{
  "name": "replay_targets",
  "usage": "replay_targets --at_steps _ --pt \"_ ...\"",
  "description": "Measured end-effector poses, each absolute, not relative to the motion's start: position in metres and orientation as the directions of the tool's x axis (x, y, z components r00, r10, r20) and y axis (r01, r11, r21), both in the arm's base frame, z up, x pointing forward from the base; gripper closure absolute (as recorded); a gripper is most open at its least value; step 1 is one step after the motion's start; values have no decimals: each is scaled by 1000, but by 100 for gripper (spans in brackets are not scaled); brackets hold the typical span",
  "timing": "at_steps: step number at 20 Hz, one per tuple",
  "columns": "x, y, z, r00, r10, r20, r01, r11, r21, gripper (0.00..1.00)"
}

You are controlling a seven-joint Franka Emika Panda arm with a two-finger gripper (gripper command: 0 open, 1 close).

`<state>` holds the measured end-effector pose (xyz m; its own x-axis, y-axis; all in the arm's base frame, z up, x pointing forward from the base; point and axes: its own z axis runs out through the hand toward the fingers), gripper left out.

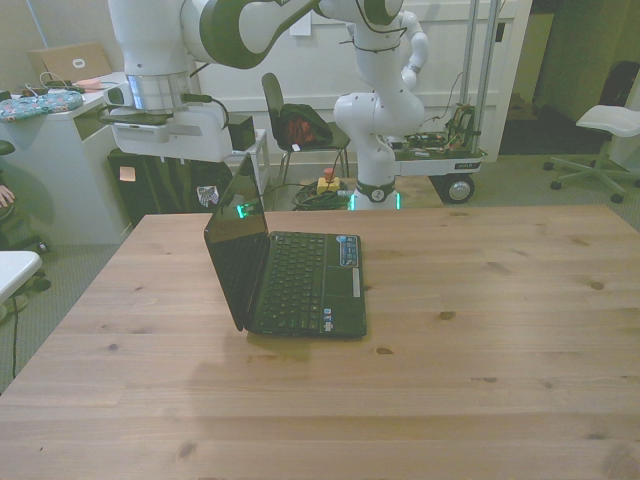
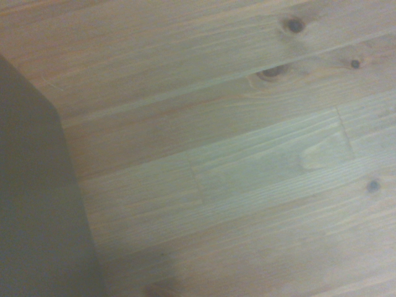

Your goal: Close the laptop

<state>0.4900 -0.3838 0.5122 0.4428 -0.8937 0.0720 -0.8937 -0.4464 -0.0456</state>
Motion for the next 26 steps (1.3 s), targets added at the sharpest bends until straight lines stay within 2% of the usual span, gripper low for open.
replay_targets --at_steps 10,16,21,26 --pt "529 -300 510 486 -873 51 -871 -488 -52 100" --pt "539 -229 499 518 -854 43 -853 -519 -46 100" --pt "529 -175 469 534 -846 19 -845 -534 -41 100" --pt "510 -159 413 522 -853 -25 -853 -522 -13 100"
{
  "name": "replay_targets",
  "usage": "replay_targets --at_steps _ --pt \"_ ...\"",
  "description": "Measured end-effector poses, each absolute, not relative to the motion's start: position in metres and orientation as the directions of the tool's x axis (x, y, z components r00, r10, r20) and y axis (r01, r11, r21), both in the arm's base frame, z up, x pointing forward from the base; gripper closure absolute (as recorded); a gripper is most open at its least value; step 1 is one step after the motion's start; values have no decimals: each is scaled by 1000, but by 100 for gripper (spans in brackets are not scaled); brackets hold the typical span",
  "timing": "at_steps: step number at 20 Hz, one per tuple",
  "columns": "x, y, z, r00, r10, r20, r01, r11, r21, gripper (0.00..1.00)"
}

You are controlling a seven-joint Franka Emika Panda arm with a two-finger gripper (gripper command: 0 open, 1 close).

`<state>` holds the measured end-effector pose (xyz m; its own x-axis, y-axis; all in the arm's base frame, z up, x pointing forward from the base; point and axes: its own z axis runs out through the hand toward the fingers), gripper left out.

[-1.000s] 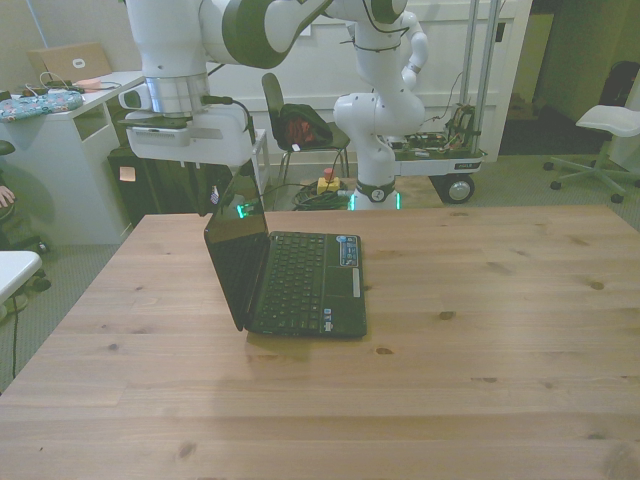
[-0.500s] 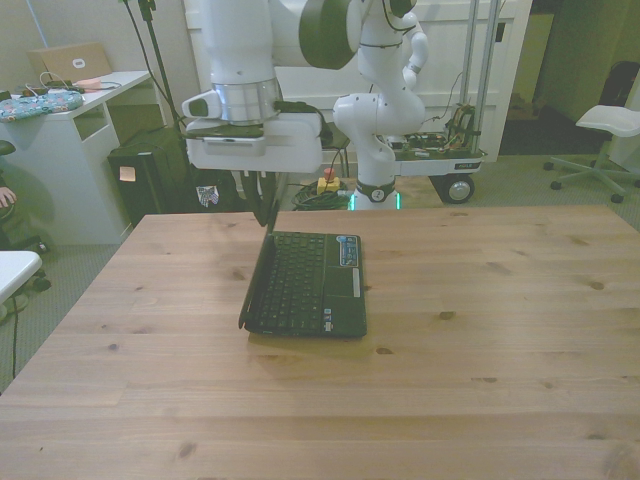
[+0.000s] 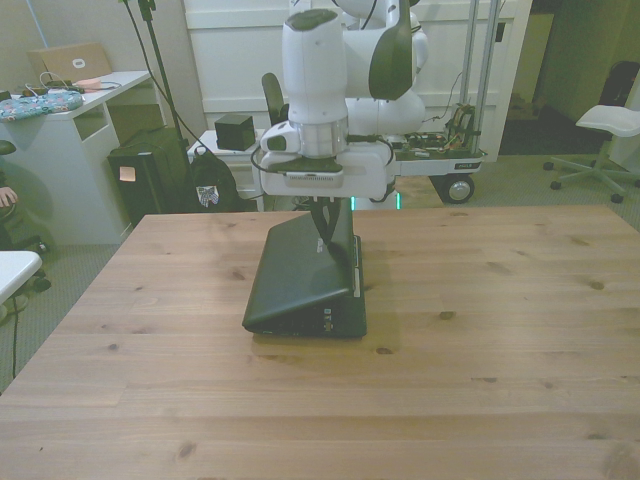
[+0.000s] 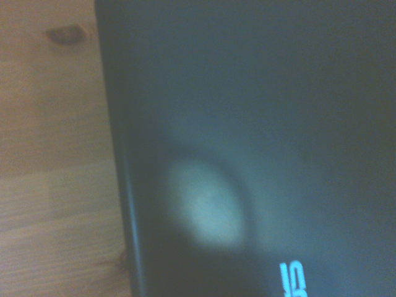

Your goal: Close the laptop

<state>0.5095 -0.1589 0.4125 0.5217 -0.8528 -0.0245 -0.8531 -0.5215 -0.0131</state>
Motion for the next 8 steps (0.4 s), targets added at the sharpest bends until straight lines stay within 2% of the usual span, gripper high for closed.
replay_targets --at_steps 4,7,8 --pt "503 -159 391 516 -856 -37 -856 -516 -2 100" --pt "513 -136 412 550 -835 -10 -835 -550 -34 100" --pt "515 -120 429 570 -821 5 -820 -570 -51 0"
